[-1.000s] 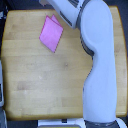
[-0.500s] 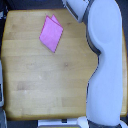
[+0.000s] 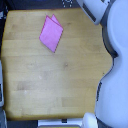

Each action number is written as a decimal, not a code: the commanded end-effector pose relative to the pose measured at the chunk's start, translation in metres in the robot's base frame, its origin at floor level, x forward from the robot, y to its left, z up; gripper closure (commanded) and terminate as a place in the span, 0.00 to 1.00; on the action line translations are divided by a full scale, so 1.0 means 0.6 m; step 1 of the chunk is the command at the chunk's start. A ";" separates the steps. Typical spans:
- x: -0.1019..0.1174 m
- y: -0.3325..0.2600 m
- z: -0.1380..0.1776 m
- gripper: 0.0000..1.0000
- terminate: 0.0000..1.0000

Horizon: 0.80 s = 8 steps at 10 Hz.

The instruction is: Folding a cloth

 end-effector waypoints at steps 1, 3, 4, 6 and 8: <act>-0.090 -0.223 0.029 0.00 0.00; -0.127 -0.293 0.031 0.00 0.00; -0.142 -0.324 0.028 0.00 0.00; -0.174 -0.378 0.008 0.00 0.00; -0.190 -0.414 -0.005 0.00 0.00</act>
